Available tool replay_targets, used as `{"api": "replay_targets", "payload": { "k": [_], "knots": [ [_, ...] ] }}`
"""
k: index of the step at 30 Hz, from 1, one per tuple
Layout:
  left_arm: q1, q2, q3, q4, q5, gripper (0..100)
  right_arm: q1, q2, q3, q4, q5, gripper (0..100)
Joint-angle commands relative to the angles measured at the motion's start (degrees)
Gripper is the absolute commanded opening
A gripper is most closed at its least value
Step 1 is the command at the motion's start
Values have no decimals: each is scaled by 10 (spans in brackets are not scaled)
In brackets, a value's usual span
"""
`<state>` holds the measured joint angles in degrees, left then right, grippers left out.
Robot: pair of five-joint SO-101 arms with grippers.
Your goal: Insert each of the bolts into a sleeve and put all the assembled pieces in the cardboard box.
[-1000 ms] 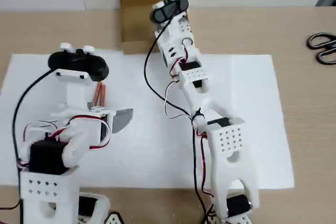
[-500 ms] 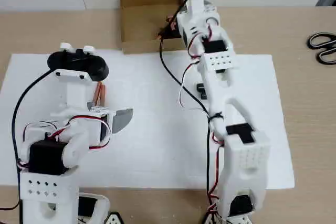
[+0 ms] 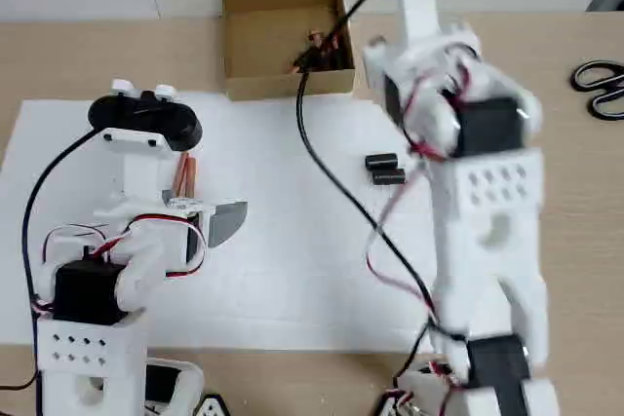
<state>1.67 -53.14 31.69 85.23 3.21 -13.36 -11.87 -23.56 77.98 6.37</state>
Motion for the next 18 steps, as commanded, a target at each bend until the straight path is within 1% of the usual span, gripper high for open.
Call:
{"api": "replay_targets", "payload": {
  "k": [1,4,6,9,14,18],
  "knots": [
    [3,-7,-5,-11,-4,314,0,-92,-25,105,4,159],
    [3,-7,-5,-11,-4,314,0,-148,-25,173,4,159],
    [2,-7,-5,-11,-4,314,3,-189,-10,178,4,158],
    [-1,-7,-5,-11,-4,314,2,-262,54,178,3,158],
    [-1,-7,-5,-11,-4,314,1,-399,234,166,4,158],
    [-1,-7,-5,-11,-4,314,4,-487,416,119,4,158]
  ]
}}
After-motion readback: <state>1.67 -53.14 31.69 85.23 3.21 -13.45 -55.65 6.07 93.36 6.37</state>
